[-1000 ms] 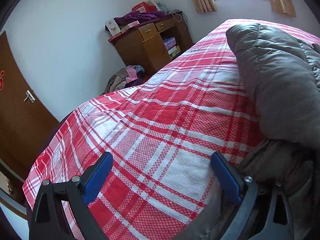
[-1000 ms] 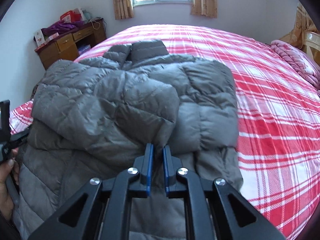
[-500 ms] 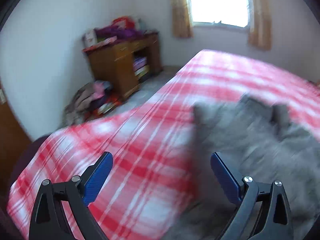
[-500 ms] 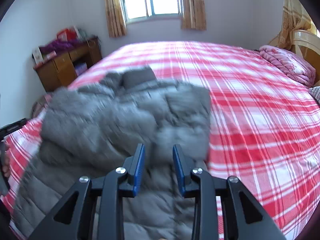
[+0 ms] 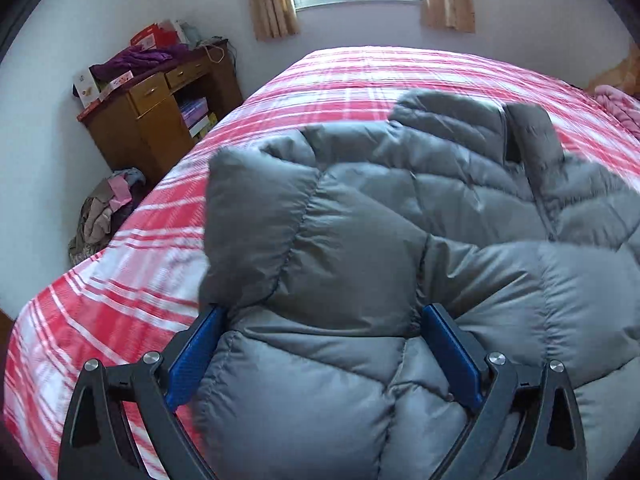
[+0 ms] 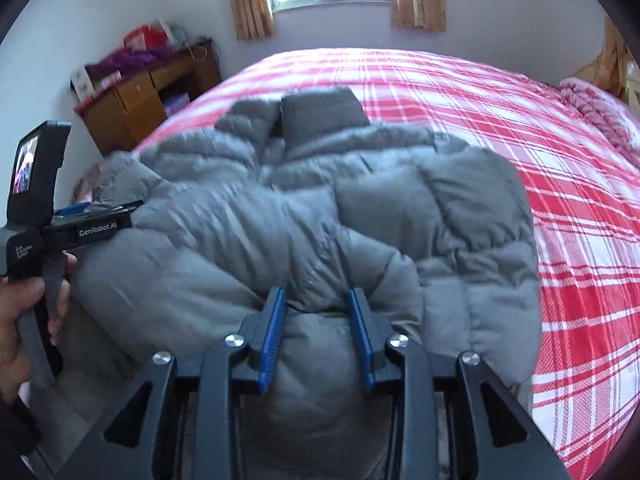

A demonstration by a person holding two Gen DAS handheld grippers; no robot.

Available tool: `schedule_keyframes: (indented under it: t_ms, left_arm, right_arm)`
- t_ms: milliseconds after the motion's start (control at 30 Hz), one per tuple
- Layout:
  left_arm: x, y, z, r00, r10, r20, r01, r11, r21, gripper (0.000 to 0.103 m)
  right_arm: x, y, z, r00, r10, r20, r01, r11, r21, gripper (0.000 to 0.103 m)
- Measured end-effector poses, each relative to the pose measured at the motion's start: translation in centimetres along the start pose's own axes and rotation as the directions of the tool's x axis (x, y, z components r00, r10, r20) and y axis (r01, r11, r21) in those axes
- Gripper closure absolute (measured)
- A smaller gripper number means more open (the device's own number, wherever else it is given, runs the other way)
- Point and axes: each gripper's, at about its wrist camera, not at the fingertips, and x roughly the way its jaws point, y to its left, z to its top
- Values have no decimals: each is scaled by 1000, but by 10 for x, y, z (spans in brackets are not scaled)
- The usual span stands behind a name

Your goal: Fold large clothes

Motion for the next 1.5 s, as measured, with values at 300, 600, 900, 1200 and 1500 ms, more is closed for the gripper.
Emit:
schedule_keyframes:
  t_ms: [300,600,900,1200,1500]
  left_arm:
    - [11,3,-1,999,0,-51,-1,1000,-24,1]
    - [11,1,-1,999,7,-46,-8,1000,-20,1]
    - [9,2,3,998,14,-58,-15,1000,-14,1]
    - [-50,33,46,999,43,7,-41,981,-189,1]
    - [33,16,51,984,127,-126,-151,967,-204,1]
  right_arm:
    - [13,3,-19,999,-51,21,51,998,-36,67]
    - [16,3,-20,998,-59,22,60,998,-34,67]
    - [19,8,-18,996,-92,18,93,994,-61,67]
    - [-35,3,43,967,-202,153,199,979,34,43]
    - [55,-38,78,930,-363,52,347,917,198,30]
